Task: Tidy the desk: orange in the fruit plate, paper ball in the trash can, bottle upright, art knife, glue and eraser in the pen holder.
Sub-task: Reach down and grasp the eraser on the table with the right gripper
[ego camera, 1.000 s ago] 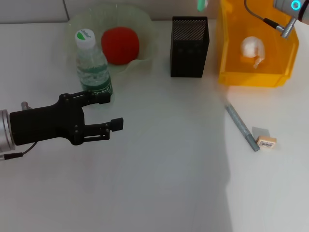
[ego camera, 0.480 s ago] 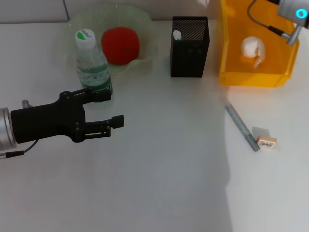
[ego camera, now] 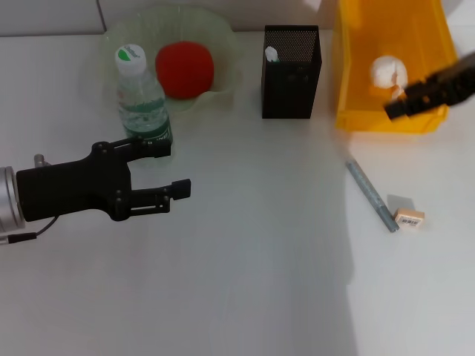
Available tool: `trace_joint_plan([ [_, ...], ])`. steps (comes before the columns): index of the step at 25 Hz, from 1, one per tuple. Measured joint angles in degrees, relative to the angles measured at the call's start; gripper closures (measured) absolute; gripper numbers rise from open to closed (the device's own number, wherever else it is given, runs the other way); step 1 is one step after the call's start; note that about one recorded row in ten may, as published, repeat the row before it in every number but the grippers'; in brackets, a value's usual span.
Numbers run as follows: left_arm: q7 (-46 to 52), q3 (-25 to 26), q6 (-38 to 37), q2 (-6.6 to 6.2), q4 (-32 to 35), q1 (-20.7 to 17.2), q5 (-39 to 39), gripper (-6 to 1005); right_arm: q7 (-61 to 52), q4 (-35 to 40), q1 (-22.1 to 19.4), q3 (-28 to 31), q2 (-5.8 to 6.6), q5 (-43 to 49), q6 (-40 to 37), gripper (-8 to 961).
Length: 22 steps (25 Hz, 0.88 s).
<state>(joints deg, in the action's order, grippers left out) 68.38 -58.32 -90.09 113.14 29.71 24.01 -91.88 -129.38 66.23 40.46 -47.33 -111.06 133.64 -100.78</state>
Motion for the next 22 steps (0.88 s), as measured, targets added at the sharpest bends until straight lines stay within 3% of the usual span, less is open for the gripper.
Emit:
trace_joint_plan([
  [2, 0.0, -0.1, -0.1, -0.01, 0.0, 0.0, 0.0, 174, -0.8, 1.5, 2.1, -0.8, -0.48, 8.9, -4.4, 277],
  [5, 0.0, -0.1, -0.3, -0.02, 0.0, 0.1, 0.0, 174, -0.6, 2.4, 3.1, -4.9, -2.29, 18.3, -6.7, 275],
  [11, 0.0, -0.3, -0.4, -0.03, 0.0, -0.1, -0.1, 174, -0.2, 1.7, 2.3, -16.7, -5.12, 24.0, -5.2, 277],
  [15, -0.2, -0.3, -0.4, 0.03, 0.0, 0.0, -0.1, 174, 0.5, 0.4, 2.7, -19.3, -7.74, 29.8, -1.2, 280],
  [22, -0.5, -0.4, -0.2, 0.24, 0.0, 0.1, -0.1, 174, 0.5, -4.0, 3.5, -25.0, -8.29, 30.5, 3.3, 285],
])
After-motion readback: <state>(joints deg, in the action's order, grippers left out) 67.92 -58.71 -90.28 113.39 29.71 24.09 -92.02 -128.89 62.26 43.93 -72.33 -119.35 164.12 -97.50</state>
